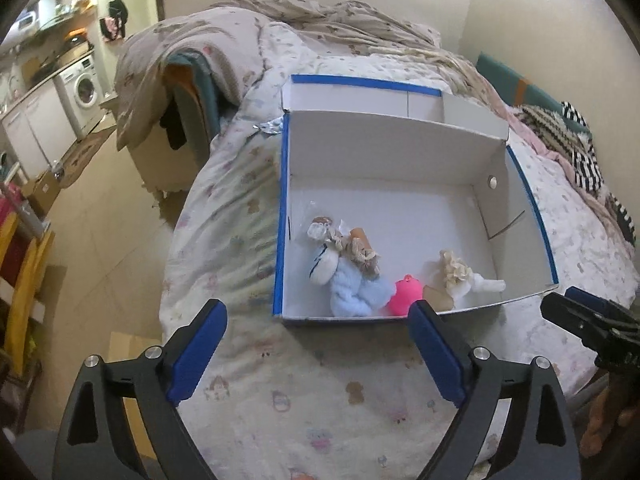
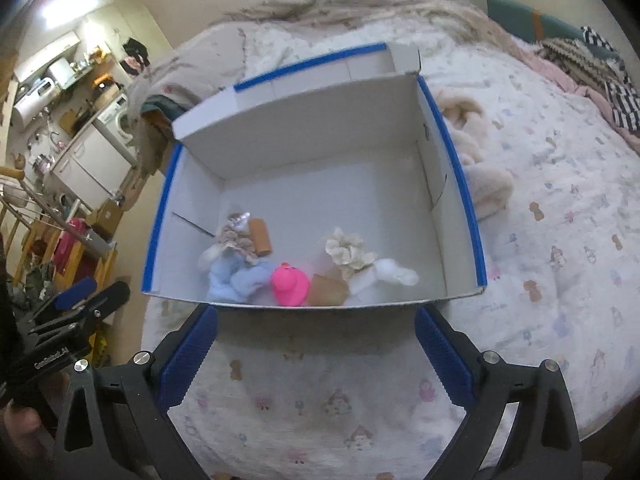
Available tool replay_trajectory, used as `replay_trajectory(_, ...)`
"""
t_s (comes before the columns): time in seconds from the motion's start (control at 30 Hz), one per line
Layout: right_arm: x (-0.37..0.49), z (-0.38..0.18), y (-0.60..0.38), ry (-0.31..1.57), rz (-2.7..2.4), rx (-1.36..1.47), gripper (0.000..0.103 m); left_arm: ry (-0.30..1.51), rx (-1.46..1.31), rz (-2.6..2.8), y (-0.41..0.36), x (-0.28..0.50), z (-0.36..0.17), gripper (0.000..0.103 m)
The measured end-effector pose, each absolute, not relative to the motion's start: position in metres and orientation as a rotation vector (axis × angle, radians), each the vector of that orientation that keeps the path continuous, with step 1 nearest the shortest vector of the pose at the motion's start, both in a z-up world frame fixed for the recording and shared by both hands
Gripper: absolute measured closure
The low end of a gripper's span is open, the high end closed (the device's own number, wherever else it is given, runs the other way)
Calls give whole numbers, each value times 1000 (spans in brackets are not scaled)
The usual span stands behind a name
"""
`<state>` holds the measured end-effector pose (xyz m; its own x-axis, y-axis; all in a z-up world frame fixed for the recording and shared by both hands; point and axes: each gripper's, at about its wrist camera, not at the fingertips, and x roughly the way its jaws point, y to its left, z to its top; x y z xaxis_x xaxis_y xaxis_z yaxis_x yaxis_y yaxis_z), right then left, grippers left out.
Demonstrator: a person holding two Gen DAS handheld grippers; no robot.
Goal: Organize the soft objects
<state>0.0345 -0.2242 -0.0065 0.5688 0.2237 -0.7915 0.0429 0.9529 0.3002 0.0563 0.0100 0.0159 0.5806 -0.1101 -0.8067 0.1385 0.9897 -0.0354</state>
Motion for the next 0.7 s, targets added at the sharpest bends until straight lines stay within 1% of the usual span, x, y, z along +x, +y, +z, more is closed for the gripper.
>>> replay_trajectory(0.07,24,-3,-223,898,107,286,0,924,14,-137,14,49,18,8)
replay_trajectory(0.13,17,-1,-221,842,93,264,0,860,8,-113,17,40,27,6)
replay_trajectory(0.3,17,6,-220,745,71,239,0,712,48,-79,13,32,40,6)
replay_trajectory(0.43,21,7,-220,715,50,220,0,739,28,-66,10,41,30,6)
replay_trajectory(0.7,25,0,-220,736,37,210,0,768,-11,-65,9,50,16,6)
